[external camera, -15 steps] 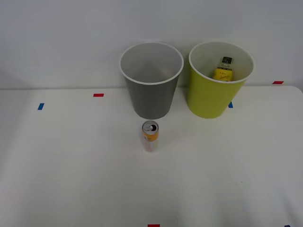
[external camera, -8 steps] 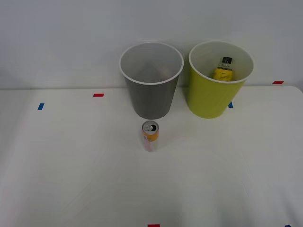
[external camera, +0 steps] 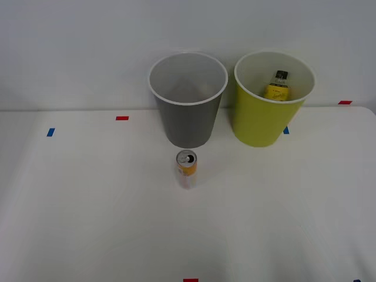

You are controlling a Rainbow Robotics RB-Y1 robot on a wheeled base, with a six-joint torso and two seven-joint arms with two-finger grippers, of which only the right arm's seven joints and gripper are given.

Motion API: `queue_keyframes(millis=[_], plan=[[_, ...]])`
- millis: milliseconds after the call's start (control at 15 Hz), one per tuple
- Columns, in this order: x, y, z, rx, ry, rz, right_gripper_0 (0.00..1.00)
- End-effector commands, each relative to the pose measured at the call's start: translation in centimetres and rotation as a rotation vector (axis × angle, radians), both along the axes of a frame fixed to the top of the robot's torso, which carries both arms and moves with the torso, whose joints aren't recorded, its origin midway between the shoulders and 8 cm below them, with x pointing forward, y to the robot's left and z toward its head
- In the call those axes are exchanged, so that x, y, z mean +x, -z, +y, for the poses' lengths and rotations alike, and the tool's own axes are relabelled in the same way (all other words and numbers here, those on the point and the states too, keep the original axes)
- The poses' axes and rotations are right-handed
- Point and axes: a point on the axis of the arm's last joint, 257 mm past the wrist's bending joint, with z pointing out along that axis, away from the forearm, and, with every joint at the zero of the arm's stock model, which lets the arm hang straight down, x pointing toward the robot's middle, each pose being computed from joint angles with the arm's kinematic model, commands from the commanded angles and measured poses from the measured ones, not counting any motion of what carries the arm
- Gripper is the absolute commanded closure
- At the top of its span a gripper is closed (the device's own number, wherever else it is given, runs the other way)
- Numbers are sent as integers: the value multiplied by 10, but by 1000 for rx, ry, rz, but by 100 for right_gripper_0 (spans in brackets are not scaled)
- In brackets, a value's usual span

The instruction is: Put cans in the gray bin, plastic bottles in the light green bin

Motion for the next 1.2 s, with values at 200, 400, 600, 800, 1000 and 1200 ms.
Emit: queue_keyframes(millis=[200, 400, 600, 800, 1000, 1200], plan=[[0, 0, 0, 0, 0, 0, 0], [0, 0, 0, 0, 0, 0, 0], [0, 0, 0, 0, 0, 0, 0], [0, 0, 0, 0, 0, 0, 0], [0, 0, 0, 0, 0, 0, 0], [0, 0, 0, 0, 0, 0, 0]])
